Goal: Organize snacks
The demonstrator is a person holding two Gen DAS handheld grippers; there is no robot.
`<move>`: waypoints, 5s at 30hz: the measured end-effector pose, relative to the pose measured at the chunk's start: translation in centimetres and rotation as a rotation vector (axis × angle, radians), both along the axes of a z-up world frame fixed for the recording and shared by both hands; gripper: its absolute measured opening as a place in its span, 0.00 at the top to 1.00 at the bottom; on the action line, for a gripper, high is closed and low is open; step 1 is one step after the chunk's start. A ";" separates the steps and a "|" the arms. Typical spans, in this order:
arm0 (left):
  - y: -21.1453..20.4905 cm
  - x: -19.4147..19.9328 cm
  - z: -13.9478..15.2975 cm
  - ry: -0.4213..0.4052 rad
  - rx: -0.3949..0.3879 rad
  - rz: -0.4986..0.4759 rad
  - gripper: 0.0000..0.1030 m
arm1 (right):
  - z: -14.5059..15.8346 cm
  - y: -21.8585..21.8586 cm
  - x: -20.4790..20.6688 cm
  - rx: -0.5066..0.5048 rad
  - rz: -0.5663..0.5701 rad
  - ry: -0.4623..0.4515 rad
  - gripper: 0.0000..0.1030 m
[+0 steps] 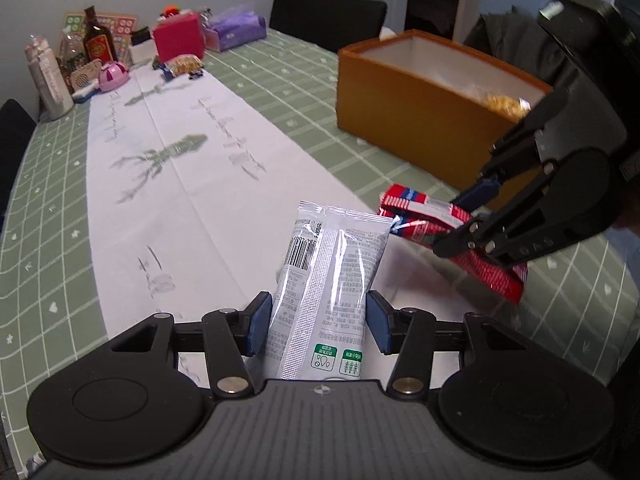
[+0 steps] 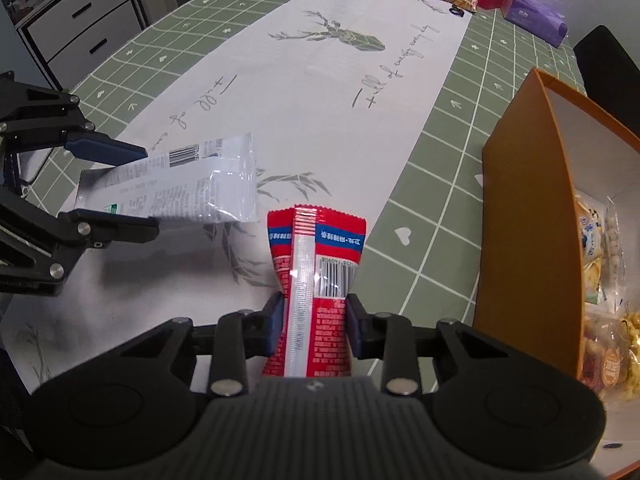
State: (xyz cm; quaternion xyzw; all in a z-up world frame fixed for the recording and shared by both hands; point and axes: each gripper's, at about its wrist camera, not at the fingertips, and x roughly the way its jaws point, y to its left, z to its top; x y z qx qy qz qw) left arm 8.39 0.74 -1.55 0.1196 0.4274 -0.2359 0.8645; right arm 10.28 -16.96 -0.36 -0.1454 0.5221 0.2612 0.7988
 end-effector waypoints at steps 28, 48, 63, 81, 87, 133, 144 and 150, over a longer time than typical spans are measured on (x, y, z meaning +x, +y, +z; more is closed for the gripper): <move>-11.5 5.7 8.9 -0.156 -0.275 0.043 0.44 | 10.4 -14.4 1.4 0.260 -0.407 -0.247 0.71; -21.0 8.1 6.2 -0.131 -0.317 -0.039 0.44 | 8.9 -23.6 2.4 0.279 -0.695 -0.283 0.71; -22.1 13.9 1.3 -0.070 -0.256 0.007 0.44 | 3.5 -23.7 9.1 0.293 -0.798 -0.176 0.72; -21.4 17.3 -1.8 -0.040 -0.172 0.039 0.48 | -1.2 -22.8 13.1 0.338 -0.867 -0.069 0.67; -20.7 17.2 -1.4 -0.041 -0.199 0.066 0.34 | -0.9 -22.8 12.8 0.306 -0.856 -0.102 0.64; -18.6 -0.3 6.9 -0.189 -0.199 0.138 0.11 | 12.1 -16.2 -11.0 0.250 -0.800 -0.698 0.08; -20.1 -1.3 5.2 -0.181 -0.090 0.126 0.10 | 10.3 -17.0 -11.7 0.173 -0.870 -0.551 0.03; -20.8 -0.5 3.7 -0.144 -0.012 0.161 0.08 | 8.8 -17.7 -10.5 0.122 -0.900 -0.440 0.03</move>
